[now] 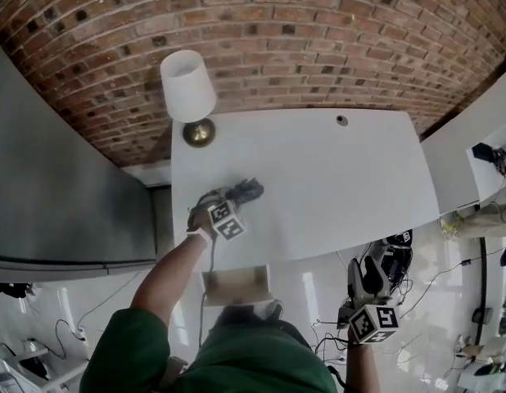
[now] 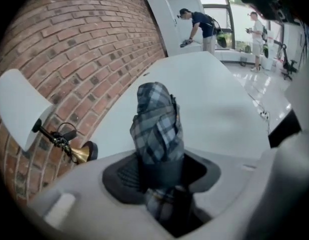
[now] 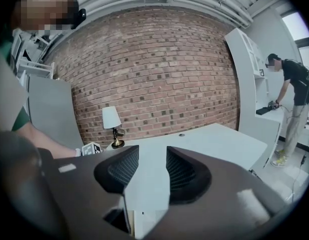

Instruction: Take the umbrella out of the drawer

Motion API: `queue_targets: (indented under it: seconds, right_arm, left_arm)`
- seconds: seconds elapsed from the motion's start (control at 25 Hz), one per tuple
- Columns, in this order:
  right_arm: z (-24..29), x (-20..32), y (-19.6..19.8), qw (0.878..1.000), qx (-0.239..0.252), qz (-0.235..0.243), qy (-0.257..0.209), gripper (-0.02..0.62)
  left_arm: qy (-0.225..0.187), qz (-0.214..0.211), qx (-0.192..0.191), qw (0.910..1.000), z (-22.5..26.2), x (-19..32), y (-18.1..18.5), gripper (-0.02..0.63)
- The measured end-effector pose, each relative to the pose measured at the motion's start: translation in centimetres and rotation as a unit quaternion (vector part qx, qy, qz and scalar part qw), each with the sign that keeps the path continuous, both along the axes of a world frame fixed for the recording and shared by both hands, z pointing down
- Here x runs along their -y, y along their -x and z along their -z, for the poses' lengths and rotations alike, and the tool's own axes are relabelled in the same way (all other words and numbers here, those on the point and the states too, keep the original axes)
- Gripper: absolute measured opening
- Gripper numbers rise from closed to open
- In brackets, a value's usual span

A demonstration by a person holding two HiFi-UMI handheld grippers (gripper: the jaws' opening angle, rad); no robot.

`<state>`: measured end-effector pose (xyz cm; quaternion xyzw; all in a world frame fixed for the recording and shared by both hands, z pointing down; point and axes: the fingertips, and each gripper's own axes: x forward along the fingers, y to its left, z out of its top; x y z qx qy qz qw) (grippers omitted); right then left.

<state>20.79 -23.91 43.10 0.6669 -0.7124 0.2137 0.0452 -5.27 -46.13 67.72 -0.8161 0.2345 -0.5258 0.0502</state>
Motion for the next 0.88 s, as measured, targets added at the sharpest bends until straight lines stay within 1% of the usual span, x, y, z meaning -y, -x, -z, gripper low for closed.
queue_targets:
  seconds: [0.16, 0.28, 0.36, 0.44, 0.48, 0.56, 0.6, 0.64, 0.76, 0.88]
  right_arm:
    - [-0.3, 0.1, 0.2, 1.0, -0.003, -0.01, 0.007, 0.17]
    - [-0.4, 0.0, 0.3, 1.0, -0.005, -0.012, 0.009, 0.17]
    - [-0.4, -0.2, 0.1, 1.0, -0.004, -0.015, 0.009, 0.17]
    - [-0.6, -0.5, -0.3, 1.0, -0.002, -0.019, 0.009, 0.17]
    - [-0.7, -0.7, -0.5, 1.0, -0.001, -0.02, 0.009, 0.17]
    - [-0.7, -0.9, -0.5, 1.0, 0.006, -0.019, 0.006, 0.17]
    - [-0.5, -0.8, -0.5, 1.0, 0.01, -0.016, 0.002, 0.17]
    - [-0.3, -0.7, -0.4, 1.0, 0.012, -0.013, -0.003, 0.17]
    - [0.3, -0.5, -0.4, 1.0, 0.017, -0.003, -0.016, 0.17]
    - [0.8, -0.7, -0.6, 1.0, 0.017, 0.007, -0.026, 0.17]
  left_arm:
    - [0.006, -0.036, 0.031, 0.9989, -2.1, -0.1, -1.0, 0.189]
    - [0.002, -0.046, 0.04, 0.9981, -3.0, -0.1, -1.4, 0.195]
    - [0.0, -0.045, 0.04, 0.9982, -3.5, -0.1, -1.5, 0.206]
    - [0.005, -0.037, 0.028, 0.9989, -3.8, -0.2, -1.6, 0.231]
    - [0.012, -0.031, 0.022, 0.9992, -4.0, -0.4, -1.7, 0.261]
    - [0.025, -0.017, 0.011, 0.9995, -3.9, -0.7, -1.6, 0.357]
    - [0.029, -0.011, 0.006, 0.9995, -3.5, -0.9, -1.5, 0.395]
    - [0.029, -0.005, 0.0, 0.9996, -3.0, -1.0, -1.5, 0.411]
    - [0.012, 0.008, -0.021, 0.9997, -0.5, -1.5, -1.3, 0.42]
    - [-0.013, 0.028, -0.063, 0.9975, 3.3, -2.1, -1.2, 0.419]
